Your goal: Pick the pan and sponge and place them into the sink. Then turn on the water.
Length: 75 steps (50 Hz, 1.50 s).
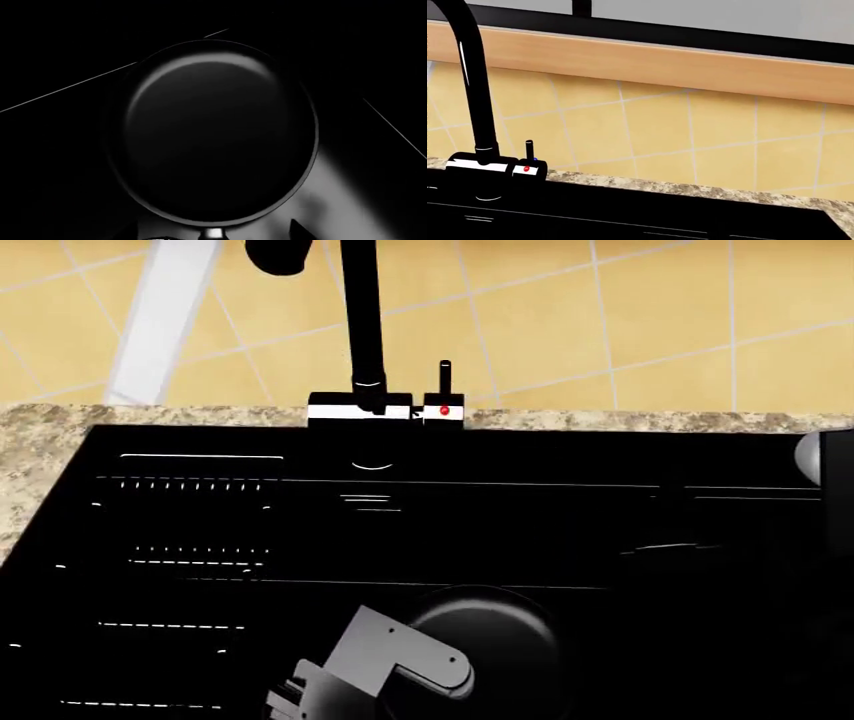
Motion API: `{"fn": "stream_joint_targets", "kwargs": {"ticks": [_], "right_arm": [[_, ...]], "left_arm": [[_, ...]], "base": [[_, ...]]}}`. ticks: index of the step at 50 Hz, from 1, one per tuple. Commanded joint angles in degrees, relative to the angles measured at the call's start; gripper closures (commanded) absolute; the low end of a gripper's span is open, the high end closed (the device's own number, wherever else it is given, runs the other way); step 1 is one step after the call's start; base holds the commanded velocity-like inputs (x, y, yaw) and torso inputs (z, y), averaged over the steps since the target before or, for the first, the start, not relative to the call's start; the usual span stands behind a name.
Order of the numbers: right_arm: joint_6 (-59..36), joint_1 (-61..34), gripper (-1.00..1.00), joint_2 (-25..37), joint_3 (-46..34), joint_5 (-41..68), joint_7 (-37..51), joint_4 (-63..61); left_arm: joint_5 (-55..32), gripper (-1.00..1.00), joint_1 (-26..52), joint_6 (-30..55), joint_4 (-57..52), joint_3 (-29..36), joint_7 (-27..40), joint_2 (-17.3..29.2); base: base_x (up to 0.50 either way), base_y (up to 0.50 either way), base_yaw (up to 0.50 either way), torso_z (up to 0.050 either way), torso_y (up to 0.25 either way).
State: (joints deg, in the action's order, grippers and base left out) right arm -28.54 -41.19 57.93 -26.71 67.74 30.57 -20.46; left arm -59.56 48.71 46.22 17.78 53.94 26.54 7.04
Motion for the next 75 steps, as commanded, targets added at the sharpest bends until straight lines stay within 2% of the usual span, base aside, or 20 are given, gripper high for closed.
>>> {"fn": "stream_joint_targets", "kwargs": {"ticks": [1, 9, 20, 25, 28, 29, 40, 49, 56, 58, 59, 61, 66, 75], "right_arm": [[-0.5, -0.7, -1.00, -0.9, -0.5, -0.2, -0.6, 0.9], [0.4, -0.3, -1.00, -2.1, -0.7, -0.8, -1.1, 1.7], [1.5, -1.8, -1.00, -5.0, -1.4, -2.7, -3.0, 4.2], [1.0, -3.9, -1.00, -6.6, -2.4, -4.0, -4.4, 5.6], [0.6, -5.4, -1.00, -8.0, -3.3, -5.1, -5.5, 7.2], [0.7, -5.7, -1.00, -8.4, -3.6, -5.4, -5.9, 7.6], [1.3, -11.1, -1.00, -15.1, -7.2, -10.2, -11.8, 16.2], [1.4, -15.1, -1.00, -19.7, -9.5, -13.0, -15.4, 22.5], [3.9, -17.6, -1.00, -25.0, -10.9, -15.6, -19.0, 30.7], [4.6, -18.9, -1.00, -26.8, -11.8, -16.8, -20.6, 33.7], [5.4, -19.9, -1.00, -28.3, -12.5, -17.8, -22.0, 36.2], [6.3, -20.8, -1.00, -29.7, -12.9, -18.7, -23.2, 39.1], [10.8, -23.6, -1.00, -35.8, -14.4, -21.9, -27.7, 50.9], [15.2, -27.7, -1.00, -41.8, -15.4, -24.6, -33.1, 64.6]], "left_arm": [[-4.1, -1.00, 1.1, 2.3, -6.9, -2.9, 3.5, 2.0], [-9.5, -1.00, 3.7, 4.4, -17.0, -7.9, 8.7, 5.4], [-9.4, -1.00, 7.1, 1.7, -19.1, -12.5, 8.1, 9.7], [-7.1, -1.00, 6.1, -1.7, -19.1, -13.9, 7.6, 11.8], [-4.8, -1.00, 4.9, -6.6, -22.2, -16.2, 7.8, 13.6], [-6.3, -1.00, 5.3, -4.9, -21.3, -16.5, 8.8, 13.7], [-7.4, -1.00, 4.2, -6.0, -23.6, -20.4, 9.8, 19.9], [-6.4, -1.00, 1.5, -8.9, -24.0, -22.1, 9.3, 22.1], [-9.4, -1.00, 0.8, -8.7, -26.1, -24.9, 10.3, 25.0], [-7.3, -1.00, 0.9, -8.7, -28.7, -24.1, 10.6, 26.6], [-9.3, -1.00, 0.7, -8.4, -29.0, -25.4, 11.9, 26.8], [-7.2, -1.00, 0.8, -8.9, -30.1, -24.6, 11.5, 27.3], [-8.7, -1.00, 1.2, -7.4, -30.1, -25.0, 12.3, 28.3], [-10.8, -1.00, 1.4, -6.8, -31.3, -26.0, 12.9, 29.3]], "base": [[0.00, 0.00, 0.00, 0.000, 0.000], [0.00, 0.00, 0.00, 0.000, 0.000], [0.00, 0.00, 0.00, 0.000, 0.000], [0.00, 0.00, 0.00, 0.000, 0.000], [0.00, 0.00, 0.00, 0.000, 0.000], [0.00, 0.00, 0.00, 0.000, 0.000], [0.00, 0.00, 0.00, 0.000, 0.000], [0.00, 0.00, 0.00, 0.000, 0.000], [0.00, 0.00, 0.00, 0.000, 0.000], [0.00, 0.00, 0.00, 0.000, 0.000], [0.00, 0.00, 0.00, 0.000, 0.000], [0.00, 0.00, 0.00, 0.000, 0.000], [0.00, 0.00, 0.00, 0.000, 0.000], [0.00, 0.00, 0.00, 0.000, 0.000]]}}
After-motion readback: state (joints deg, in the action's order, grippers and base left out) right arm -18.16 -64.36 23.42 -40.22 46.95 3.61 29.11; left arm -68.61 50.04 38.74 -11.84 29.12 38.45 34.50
